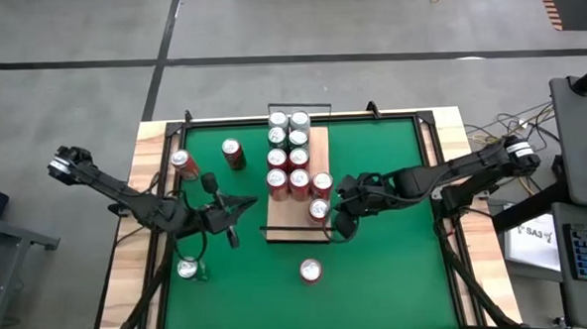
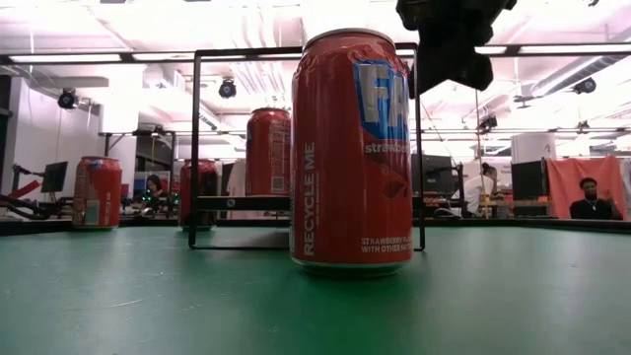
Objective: Place canned beverage on shelf
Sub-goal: Put the orange soda can on the shelf and aligned with the other orange soda can
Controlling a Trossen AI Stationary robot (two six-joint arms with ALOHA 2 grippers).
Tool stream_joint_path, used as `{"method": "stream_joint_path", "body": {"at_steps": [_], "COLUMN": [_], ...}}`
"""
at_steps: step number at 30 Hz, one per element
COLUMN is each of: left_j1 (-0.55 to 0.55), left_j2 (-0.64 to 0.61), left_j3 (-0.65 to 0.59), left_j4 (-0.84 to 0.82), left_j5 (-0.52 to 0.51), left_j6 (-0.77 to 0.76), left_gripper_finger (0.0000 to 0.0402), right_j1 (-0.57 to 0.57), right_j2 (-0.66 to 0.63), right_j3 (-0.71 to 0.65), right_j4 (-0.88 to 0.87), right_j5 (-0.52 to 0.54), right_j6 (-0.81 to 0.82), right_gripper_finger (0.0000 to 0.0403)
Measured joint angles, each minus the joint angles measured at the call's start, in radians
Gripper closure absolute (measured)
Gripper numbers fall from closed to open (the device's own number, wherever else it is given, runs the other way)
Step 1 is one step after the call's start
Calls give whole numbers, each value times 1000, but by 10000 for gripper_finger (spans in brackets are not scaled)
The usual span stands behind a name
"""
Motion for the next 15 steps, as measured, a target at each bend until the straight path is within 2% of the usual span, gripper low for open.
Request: {"method": "stream_joint_path", "body": {"at_steps": [5,15], "left_j1": [1,1], "left_j2": [-47,-103], "left_j3": [-2,-11], "left_j4": [-46,-196], "left_j5": [95,96], "left_j6": [-11,-71], "left_gripper_finger": [399,401], "right_j1": [0,-1], "right_j2": [52,122], "right_j3": [51,142], "right_j4": [-3,-43], "right_j5": [1,1], "right_j6": [-32,-10], "right_gripper_finger": [394,394]}}
